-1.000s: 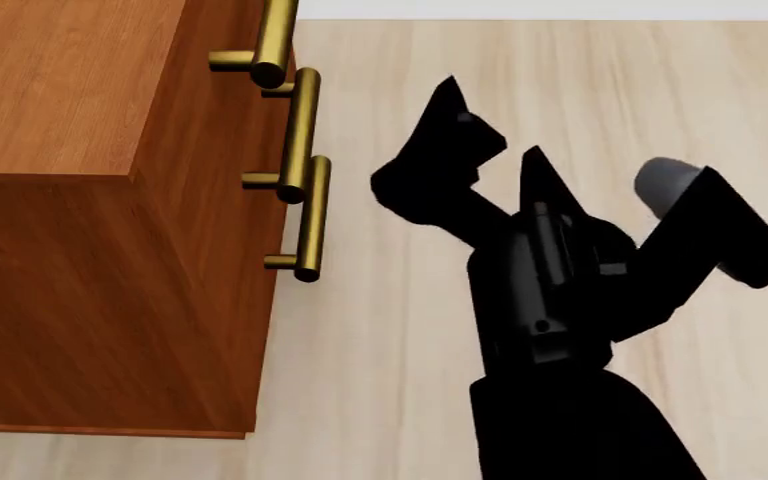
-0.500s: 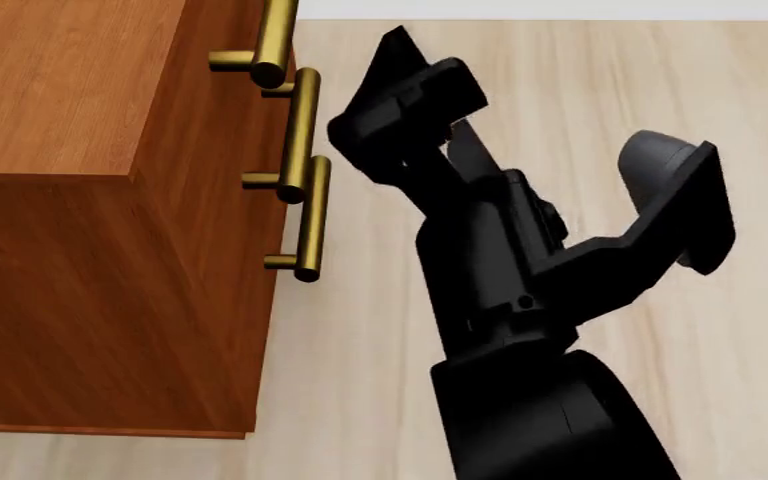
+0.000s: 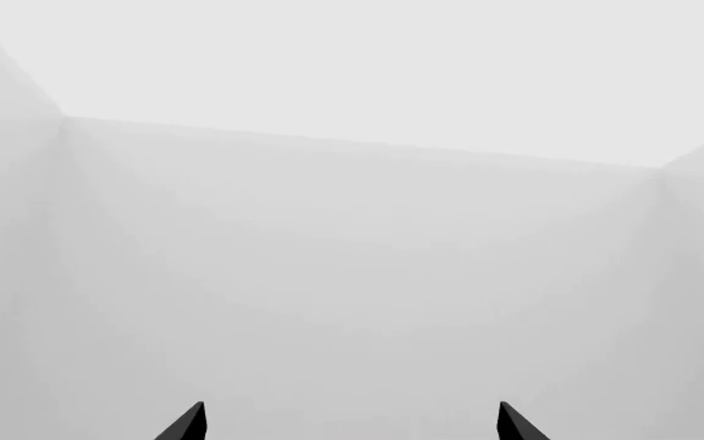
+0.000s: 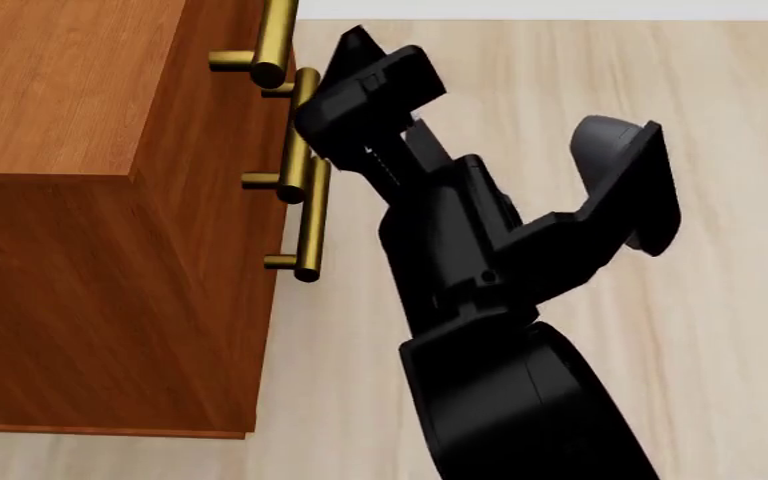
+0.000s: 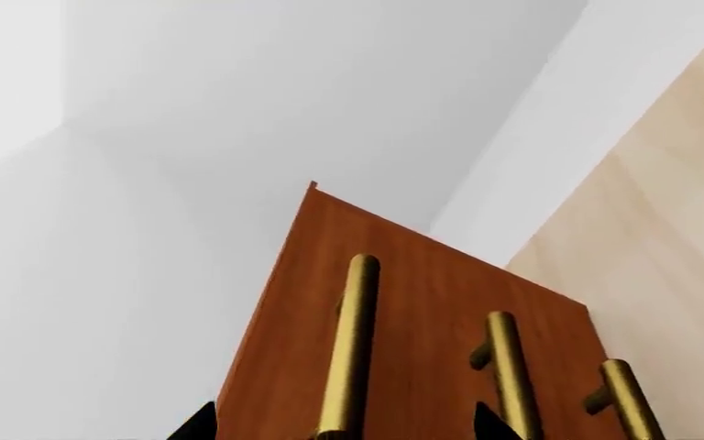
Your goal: Close the bottom drawer of the cabinet and open the top drawer.
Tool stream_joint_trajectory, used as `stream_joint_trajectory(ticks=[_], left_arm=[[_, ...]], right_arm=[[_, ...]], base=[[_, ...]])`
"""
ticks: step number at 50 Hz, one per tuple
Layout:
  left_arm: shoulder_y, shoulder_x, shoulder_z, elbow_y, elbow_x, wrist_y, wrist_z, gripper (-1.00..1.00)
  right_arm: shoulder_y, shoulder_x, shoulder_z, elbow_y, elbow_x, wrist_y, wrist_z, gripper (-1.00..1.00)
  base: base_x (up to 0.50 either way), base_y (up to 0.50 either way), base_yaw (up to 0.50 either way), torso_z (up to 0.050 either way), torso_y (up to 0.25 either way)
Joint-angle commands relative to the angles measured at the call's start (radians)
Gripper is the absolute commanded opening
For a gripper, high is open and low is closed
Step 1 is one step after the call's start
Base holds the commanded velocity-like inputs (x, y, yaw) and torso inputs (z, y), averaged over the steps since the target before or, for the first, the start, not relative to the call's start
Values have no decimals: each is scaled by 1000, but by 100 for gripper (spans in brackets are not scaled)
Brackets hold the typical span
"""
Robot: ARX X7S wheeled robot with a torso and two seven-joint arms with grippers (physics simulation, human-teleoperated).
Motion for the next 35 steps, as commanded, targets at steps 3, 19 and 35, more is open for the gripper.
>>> stream_joint_trajectory(ticks=[3,19,35], left_arm=[[0,-4,7,-4,2,7,-1,100],[9,-10,7,-7,2,19,-3,100],[12,-21,5,-7,-4,24,-3,100]], right_arm=[[29,0,-39,86,-2,-13,-32,100],[64,-7,-92,195,3,-21,-85,100],[132,-20,-153,315,1,-24,-132,100]], base=[[0,0,0,0,0],[0,0,0,0,0],[0,0,0,0,0]])
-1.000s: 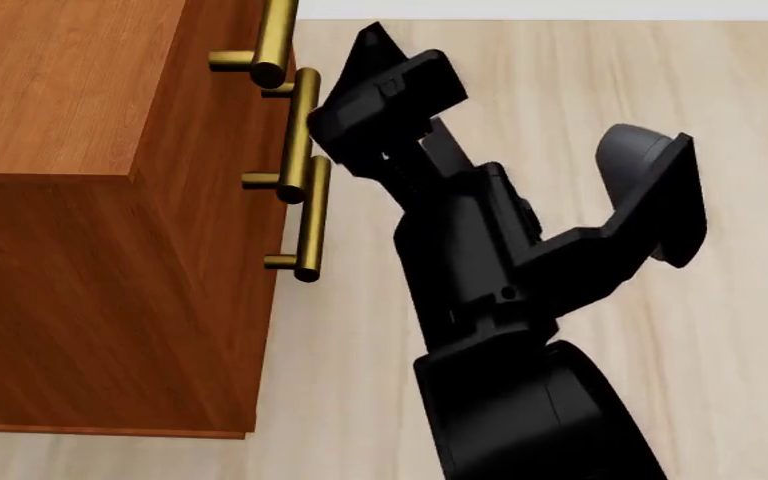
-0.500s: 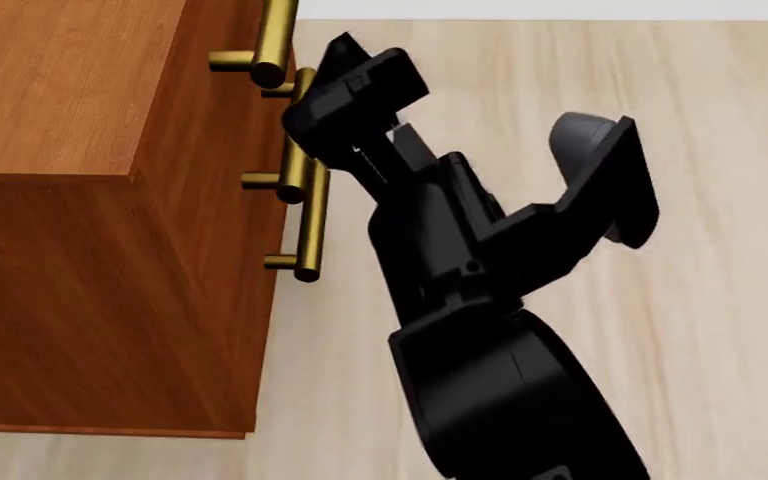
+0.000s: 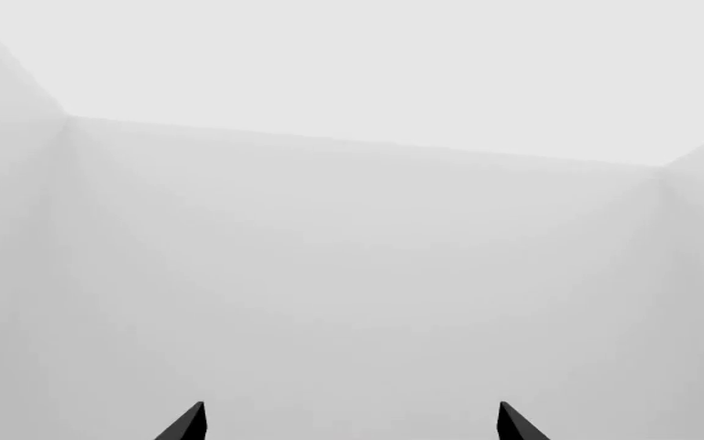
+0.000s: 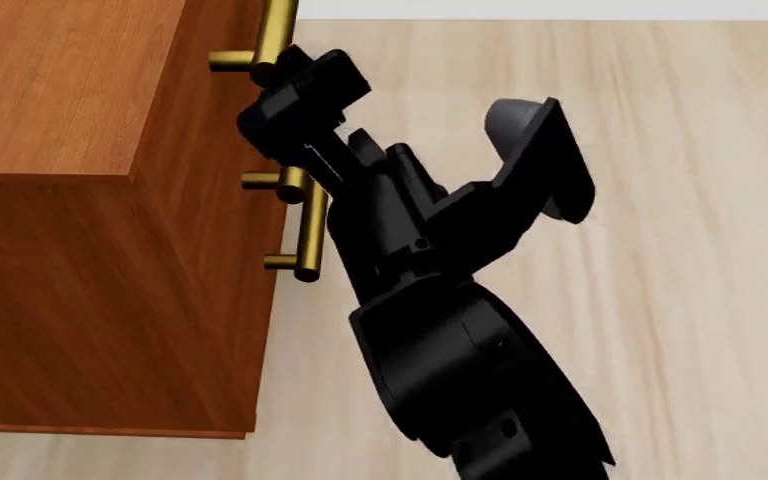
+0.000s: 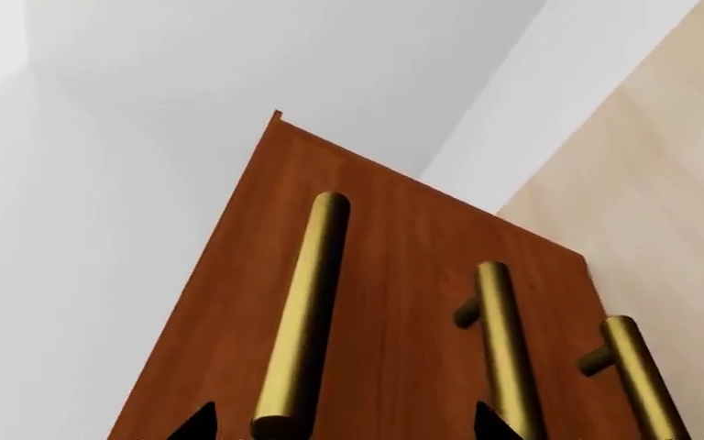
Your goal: Close the bottom drawer of the cabinet and open the top drawer.
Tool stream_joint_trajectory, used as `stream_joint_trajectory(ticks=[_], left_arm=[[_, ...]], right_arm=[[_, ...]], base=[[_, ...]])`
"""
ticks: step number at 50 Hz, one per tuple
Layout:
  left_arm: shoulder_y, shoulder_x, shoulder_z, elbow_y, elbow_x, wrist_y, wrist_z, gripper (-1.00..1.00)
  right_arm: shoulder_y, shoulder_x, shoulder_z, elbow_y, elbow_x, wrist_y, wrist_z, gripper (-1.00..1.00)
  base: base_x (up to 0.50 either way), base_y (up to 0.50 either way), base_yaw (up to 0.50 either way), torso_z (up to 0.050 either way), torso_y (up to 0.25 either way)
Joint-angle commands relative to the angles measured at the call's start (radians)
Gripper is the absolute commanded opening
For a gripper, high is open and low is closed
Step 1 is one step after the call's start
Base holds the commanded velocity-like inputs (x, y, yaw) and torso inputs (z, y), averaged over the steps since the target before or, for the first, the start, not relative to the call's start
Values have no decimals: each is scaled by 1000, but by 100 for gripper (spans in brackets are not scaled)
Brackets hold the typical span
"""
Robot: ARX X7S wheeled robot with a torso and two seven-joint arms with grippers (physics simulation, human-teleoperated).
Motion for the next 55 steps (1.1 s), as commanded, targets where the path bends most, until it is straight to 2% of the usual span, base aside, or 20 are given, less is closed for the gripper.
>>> stream_joint_trajectory(ticks=[1,55], left_arm=[[1,-11,-1,3,-5,0,-1,100],[-24,-32,8,-3,-22,1,-17,100]], right_arm=[[45,-9,-44,82,1,-4,-35,100],[217,-24,-206,314,49,-48,-122,100]], base=[[0,0,0,0,0],[0,0,0,0,0]])
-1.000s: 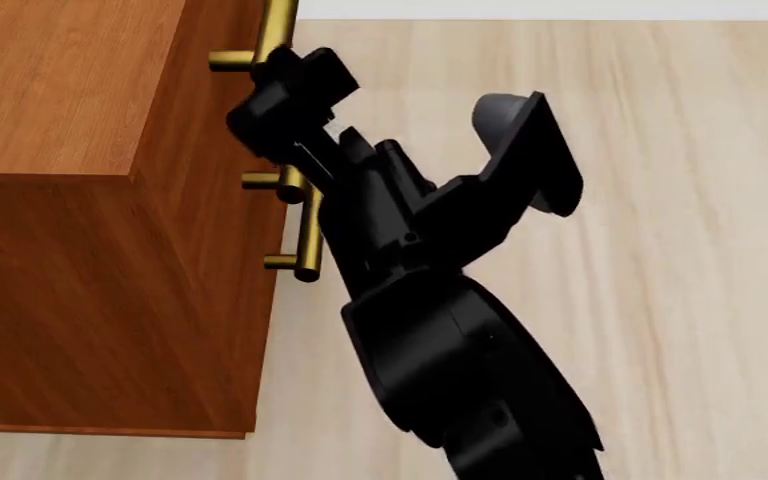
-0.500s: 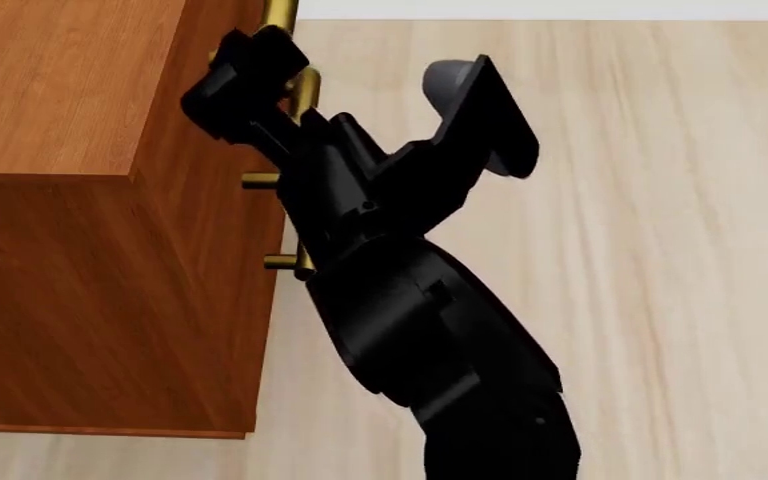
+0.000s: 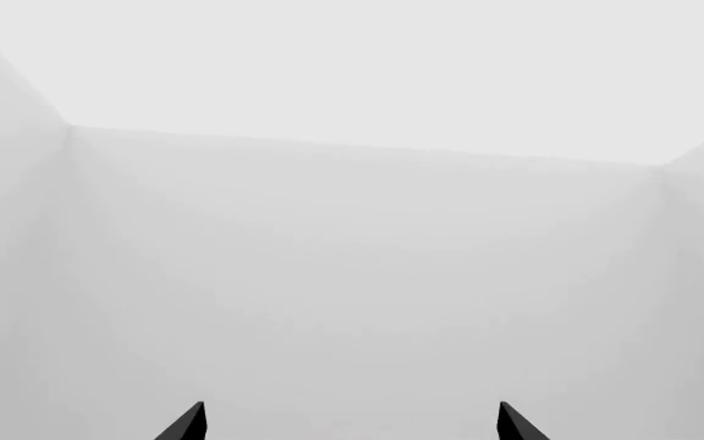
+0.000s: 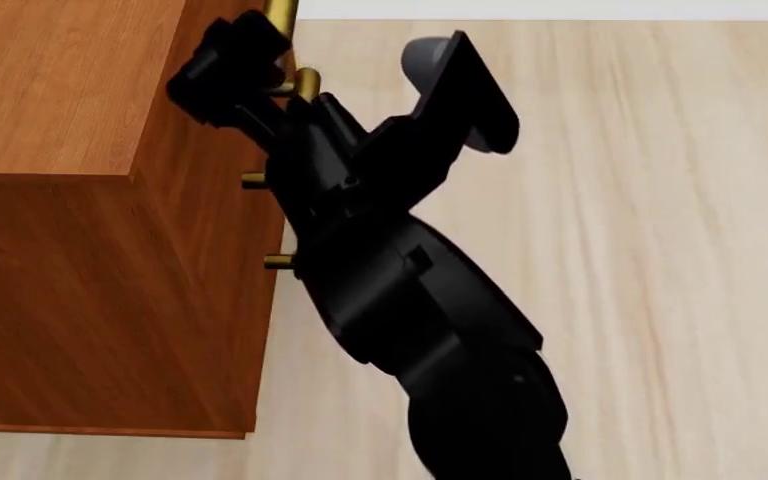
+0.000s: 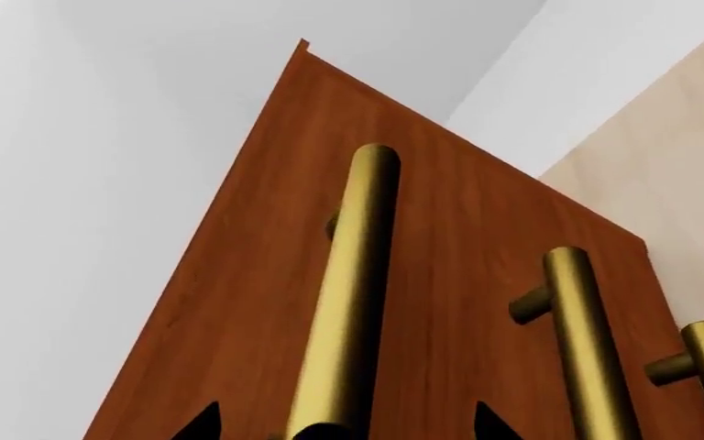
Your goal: Close the bottom drawer of the cabinet and open the top drawer.
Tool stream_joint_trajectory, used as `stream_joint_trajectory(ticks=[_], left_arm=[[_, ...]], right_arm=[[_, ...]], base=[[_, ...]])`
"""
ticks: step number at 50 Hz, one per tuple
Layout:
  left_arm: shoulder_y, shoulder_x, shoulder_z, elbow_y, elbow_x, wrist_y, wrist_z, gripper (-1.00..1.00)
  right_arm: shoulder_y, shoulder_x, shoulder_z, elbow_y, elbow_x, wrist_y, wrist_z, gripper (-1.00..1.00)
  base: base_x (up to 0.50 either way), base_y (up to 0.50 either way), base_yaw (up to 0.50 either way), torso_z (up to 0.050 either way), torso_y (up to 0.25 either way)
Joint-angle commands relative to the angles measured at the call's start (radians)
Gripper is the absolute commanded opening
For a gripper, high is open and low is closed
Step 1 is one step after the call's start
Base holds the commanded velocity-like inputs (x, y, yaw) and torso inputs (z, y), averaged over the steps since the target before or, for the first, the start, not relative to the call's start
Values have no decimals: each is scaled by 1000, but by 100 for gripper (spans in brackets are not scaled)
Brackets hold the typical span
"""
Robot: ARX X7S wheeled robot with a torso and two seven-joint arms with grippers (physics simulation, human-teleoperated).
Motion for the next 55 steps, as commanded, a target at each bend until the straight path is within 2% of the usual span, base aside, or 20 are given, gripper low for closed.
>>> stream_joint_trajectory(ticks=[1,5,6,39,55], left_arm=[[4,-4,2,-6,3,9,1,100],[8,-4,6,-7,6,13,2,100],[8,-4,8,-8,7,14,2,100],[1,-7,12,0,-13,14,-14,100],[-27,-6,13,9,-38,-4,-33,100]], right_arm=[[24,-8,-41,43,10,-11,-17,100],[21,-3,-48,33,13,-20,-17,100],[19,-1,-49,28,10,-26,-10,-100],[16,46,-67,-70,53,-69,45,-100],[-15,92,-6,-170,104,-114,88,-100]], base=[[0,3,4,0,0],[0,2,3,0,0],[11,0,4,0,0],[-1,0,-1,0,0],[-3,0,-2,0,4]])
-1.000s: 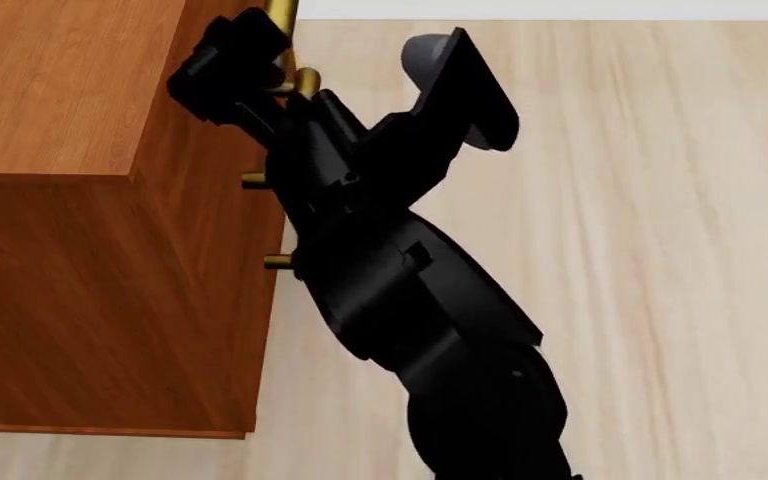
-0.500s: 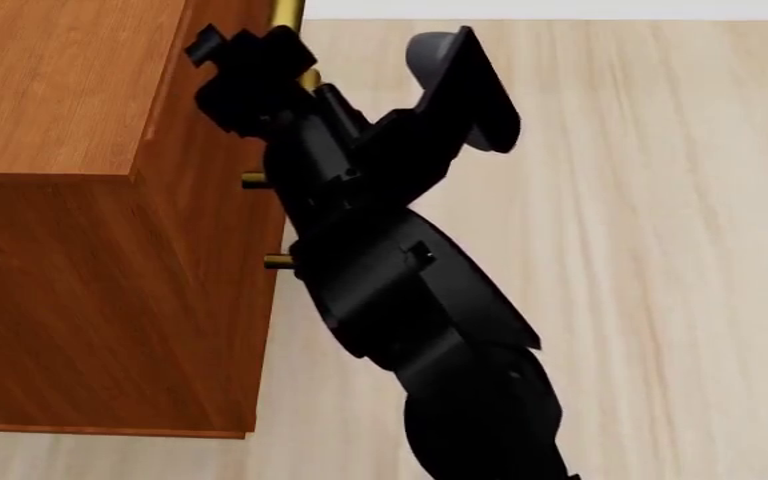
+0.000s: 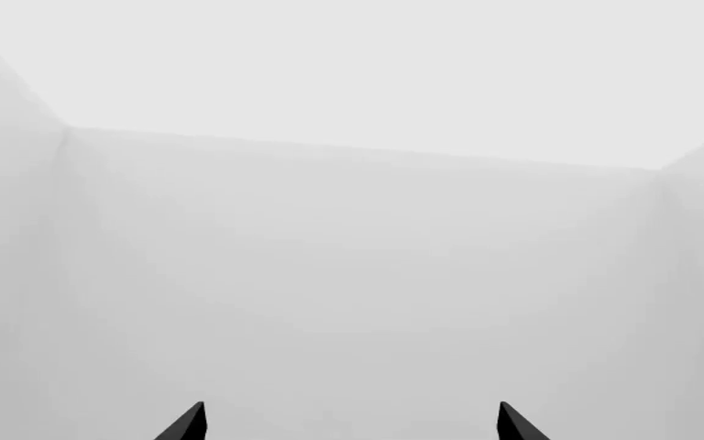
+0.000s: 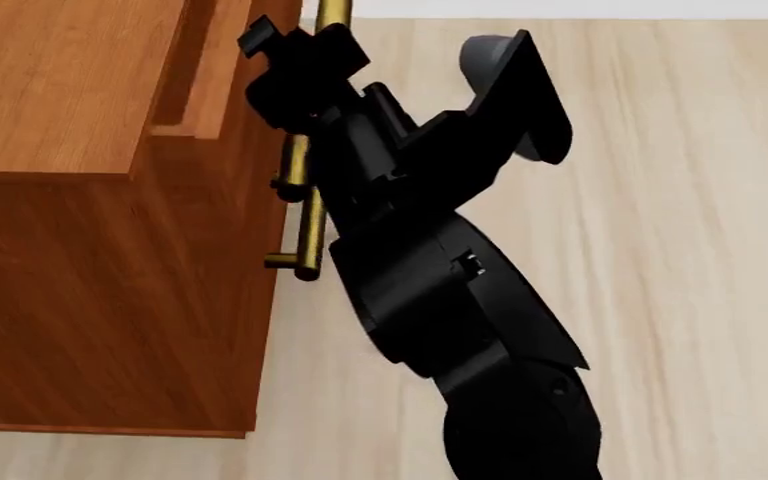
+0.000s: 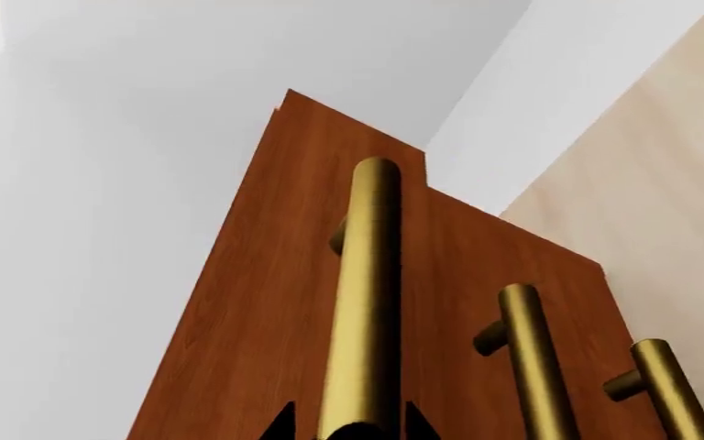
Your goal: Close the bottom drawer of the cabinet and open the top drawer.
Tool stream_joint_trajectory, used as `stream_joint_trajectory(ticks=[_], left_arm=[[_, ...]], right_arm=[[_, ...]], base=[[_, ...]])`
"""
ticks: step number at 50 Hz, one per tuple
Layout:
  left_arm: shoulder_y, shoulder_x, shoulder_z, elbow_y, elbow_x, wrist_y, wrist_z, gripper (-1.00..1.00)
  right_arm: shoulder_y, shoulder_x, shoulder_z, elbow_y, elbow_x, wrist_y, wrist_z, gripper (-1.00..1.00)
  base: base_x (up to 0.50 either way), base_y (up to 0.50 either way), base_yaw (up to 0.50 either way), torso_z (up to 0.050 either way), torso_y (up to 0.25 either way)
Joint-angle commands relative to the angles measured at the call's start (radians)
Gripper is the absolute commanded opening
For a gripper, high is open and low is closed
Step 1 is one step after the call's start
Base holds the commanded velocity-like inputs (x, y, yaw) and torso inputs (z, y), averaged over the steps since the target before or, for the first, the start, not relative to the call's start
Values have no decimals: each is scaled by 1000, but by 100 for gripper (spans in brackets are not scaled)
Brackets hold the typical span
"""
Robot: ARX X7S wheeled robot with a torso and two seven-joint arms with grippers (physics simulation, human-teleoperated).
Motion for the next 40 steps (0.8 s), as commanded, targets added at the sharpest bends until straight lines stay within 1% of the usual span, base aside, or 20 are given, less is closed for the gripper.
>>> stream_joint_trajectory(ticks=[1,21,40], left_arm=[[-18,1,1,7,-19,-13,-14,100],[-29,-1,12,3,-23,-11,-19,100],[-38,-3,17,5,-33,-14,-31,100]], right_arm=[[-4,25,20,-79,27,-23,-18,-100],[-60,38,102,-134,99,-95,-26,-100],[-81,74,155,-200,124,-139,-11,-100]], base=[[0,0,0,0,0],[-6,0,-2,1,6],[-5,0,-2,1,5]])
